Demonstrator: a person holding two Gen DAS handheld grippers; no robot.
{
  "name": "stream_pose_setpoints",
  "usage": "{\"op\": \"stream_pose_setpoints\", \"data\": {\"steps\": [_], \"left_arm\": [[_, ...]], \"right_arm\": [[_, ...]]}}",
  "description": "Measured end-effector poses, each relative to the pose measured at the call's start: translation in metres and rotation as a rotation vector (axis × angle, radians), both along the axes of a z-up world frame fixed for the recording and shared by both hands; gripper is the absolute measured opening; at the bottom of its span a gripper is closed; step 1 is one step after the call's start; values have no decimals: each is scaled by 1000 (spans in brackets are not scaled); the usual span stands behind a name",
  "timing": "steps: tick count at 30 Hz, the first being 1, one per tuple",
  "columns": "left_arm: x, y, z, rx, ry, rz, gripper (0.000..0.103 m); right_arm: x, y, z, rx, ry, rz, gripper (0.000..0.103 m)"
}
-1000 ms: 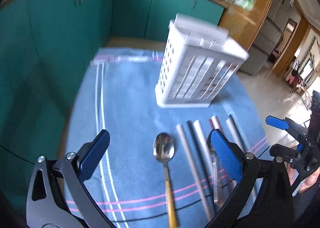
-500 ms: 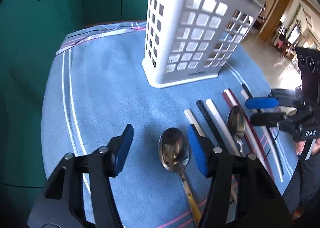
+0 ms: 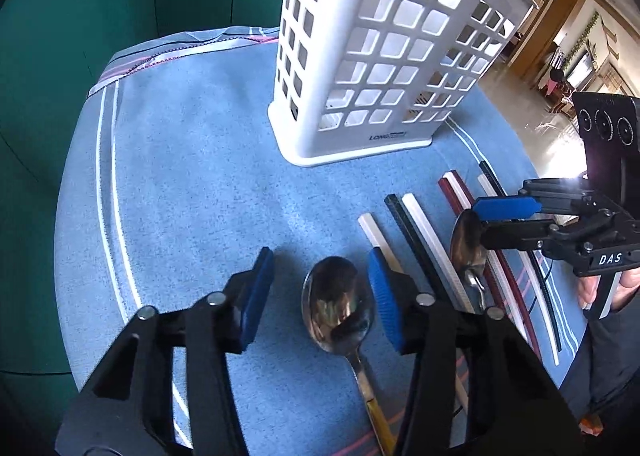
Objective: Organize utensils
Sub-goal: 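Grasp the gold-handled spoon with the left tool while the right tool grasps the silver spoon, then drop the silver spoon into the white holder with the right tool while the left tool lifts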
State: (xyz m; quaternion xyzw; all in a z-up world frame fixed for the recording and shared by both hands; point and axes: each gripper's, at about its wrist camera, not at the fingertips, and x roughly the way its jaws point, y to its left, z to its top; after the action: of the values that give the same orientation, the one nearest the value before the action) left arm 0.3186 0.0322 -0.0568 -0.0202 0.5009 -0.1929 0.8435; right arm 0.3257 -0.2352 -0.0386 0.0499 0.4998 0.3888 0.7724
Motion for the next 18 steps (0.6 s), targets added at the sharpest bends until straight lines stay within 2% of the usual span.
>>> {"op": "stream_pose_setpoints", "data": {"steps": [6,7,8,10,11,13,15,18], "left_arm": [[-2,0,1,-15,5,-16,33],[-2,-1,1,-17,6,-22,26],[-1,-4,-1,-20,8,-25,27],[-1,-9,-1,-9,-2,-33,25],[-2,-12,-1,-6,-8,-36,24],[-2,-15,3,-11,-27,-31,12],[-5,-14,10,-16,-45,-27,3],[-9,-16,19,-14,-63,-23,3]], "right_arm": [[7,3,-5,8,28,27,30],[7,4,-7,7,29,27,27],[8,6,-8,3,35,26,25],[10,9,-8,1,49,23,11],[10,9,-7,2,50,22,10],[9,10,-4,6,46,24,4],[6,10,2,1,24,14,4],[-3,10,17,21,-17,20,2]]}}
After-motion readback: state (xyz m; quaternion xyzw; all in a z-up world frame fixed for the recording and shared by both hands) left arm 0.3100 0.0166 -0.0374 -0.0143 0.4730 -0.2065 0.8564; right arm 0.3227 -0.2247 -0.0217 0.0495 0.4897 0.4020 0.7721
